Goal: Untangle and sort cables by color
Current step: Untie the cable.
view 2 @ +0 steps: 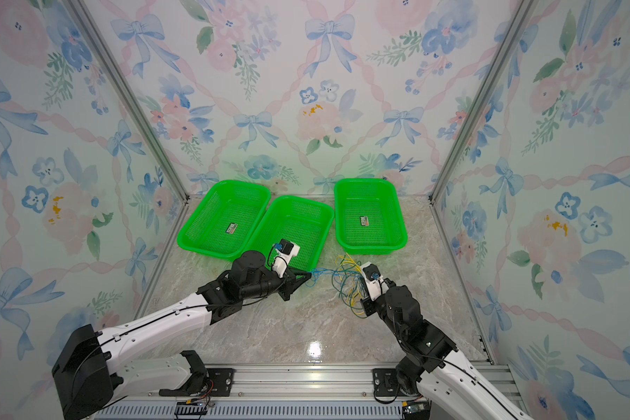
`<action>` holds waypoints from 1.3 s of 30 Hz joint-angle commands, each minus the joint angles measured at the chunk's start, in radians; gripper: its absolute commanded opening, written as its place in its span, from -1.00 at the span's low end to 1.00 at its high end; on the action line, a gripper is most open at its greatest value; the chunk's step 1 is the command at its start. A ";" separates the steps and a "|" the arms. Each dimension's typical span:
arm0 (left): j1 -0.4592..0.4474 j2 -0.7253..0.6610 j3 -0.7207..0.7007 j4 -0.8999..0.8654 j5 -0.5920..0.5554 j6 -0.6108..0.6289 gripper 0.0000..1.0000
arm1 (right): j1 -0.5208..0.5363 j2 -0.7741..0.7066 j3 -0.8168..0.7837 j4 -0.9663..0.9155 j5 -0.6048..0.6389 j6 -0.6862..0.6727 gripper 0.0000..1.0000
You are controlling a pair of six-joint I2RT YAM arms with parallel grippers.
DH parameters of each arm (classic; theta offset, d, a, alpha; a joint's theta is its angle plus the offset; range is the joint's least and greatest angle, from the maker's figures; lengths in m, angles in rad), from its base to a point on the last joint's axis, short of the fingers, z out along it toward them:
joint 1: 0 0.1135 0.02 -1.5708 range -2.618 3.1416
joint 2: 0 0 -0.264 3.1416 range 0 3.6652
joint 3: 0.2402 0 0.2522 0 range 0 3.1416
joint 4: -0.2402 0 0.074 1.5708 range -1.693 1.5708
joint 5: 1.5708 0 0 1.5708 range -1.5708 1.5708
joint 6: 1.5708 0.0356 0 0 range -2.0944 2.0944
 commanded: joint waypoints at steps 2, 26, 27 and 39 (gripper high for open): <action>0.061 -0.107 -0.024 -0.095 -0.242 0.048 -1.00 | -0.098 -0.048 -0.045 -0.106 0.171 0.087 -1.00; 0.079 -0.356 0.078 -0.094 -0.638 0.031 -1.00 | 0.000 0.384 0.070 -0.031 -0.090 0.015 -0.73; 0.079 -0.338 0.087 -0.095 -0.578 0.043 -1.00 | 0.006 0.389 0.074 -0.023 -0.105 0.018 -0.65; 0.068 -0.155 0.117 -0.095 -0.040 0.141 -1.00 | 0.014 0.157 0.231 -0.126 -0.381 -0.141 -0.02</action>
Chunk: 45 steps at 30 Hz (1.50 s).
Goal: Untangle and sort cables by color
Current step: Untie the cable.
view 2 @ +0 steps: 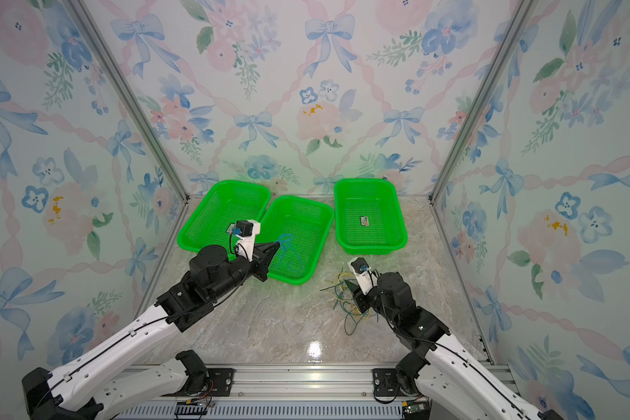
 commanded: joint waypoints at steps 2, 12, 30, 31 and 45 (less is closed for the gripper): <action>-0.027 0.083 0.035 0.005 0.237 0.055 -1.00 | 0.009 0.002 0.103 -0.114 -0.294 -0.100 0.05; -0.131 0.224 0.053 0.004 0.377 0.157 -1.00 | 0.017 0.064 0.032 0.145 -0.425 0.013 0.12; -0.139 0.282 0.051 -0.005 0.365 0.191 -1.00 | 0.009 0.067 0.033 0.041 -0.389 -0.201 -0.22; -0.139 0.278 0.050 -0.005 0.358 0.191 -1.00 | 0.009 0.062 0.025 0.051 -0.389 -0.197 -0.19; -0.110 0.222 0.033 -0.005 -0.075 0.026 -0.70 | 0.007 -0.038 -0.016 0.080 -0.109 -0.174 -1.00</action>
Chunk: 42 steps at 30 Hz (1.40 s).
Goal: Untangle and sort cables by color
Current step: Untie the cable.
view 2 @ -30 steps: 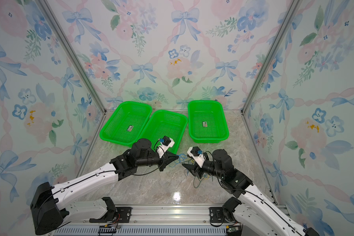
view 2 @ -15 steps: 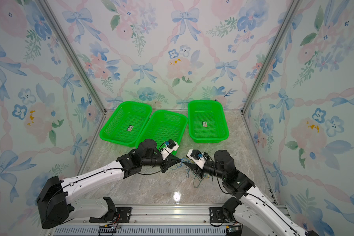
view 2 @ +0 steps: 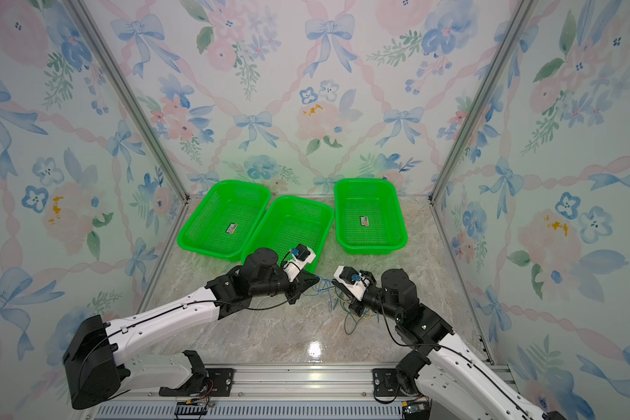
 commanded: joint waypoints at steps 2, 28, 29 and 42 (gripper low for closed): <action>0.049 -0.058 -0.002 0.002 -0.233 -0.127 -0.70 | -0.011 -0.060 -0.019 -0.015 0.185 0.016 -1.00; 0.022 0.110 0.129 0.040 0.176 -0.194 0.34 | -0.068 -0.085 -0.034 0.030 0.100 0.106 -1.00; 0.020 0.122 0.137 0.040 0.196 -0.193 0.32 | -0.064 -0.080 -0.032 0.029 0.101 0.104 -1.00; 0.031 0.167 0.146 0.040 0.141 -0.202 -1.00 | -0.048 -0.058 -0.026 0.034 0.115 0.107 -1.00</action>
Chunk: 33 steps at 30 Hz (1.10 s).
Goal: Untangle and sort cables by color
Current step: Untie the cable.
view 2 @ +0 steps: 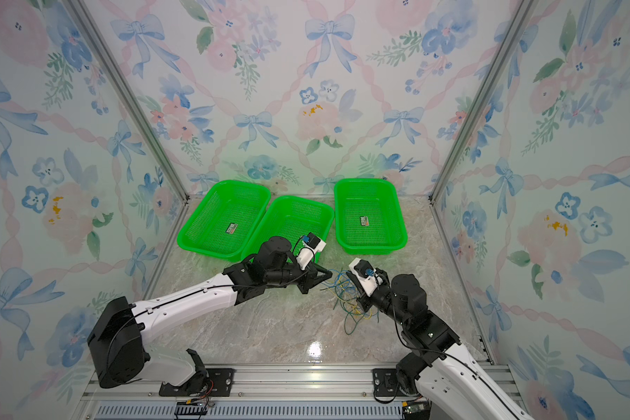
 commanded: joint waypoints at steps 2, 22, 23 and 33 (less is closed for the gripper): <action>0.035 -0.058 -0.007 0.009 -0.158 -0.031 -1.00 | 0.009 0.010 0.011 -0.001 0.021 0.018 -1.00; 0.058 -0.313 -0.129 0.053 -0.559 -0.115 -1.00 | 0.000 0.024 -0.067 0.133 -0.080 0.020 -1.00; 0.058 -0.287 -0.115 0.053 -0.497 -0.101 -1.00 | 0.018 0.021 -0.063 0.157 -0.090 0.000 -1.00; 0.058 -0.194 -0.075 0.052 -0.332 -0.065 -1.00 | 0.085 0.082 0.011 0.106 -0.062 -0.103 -0.38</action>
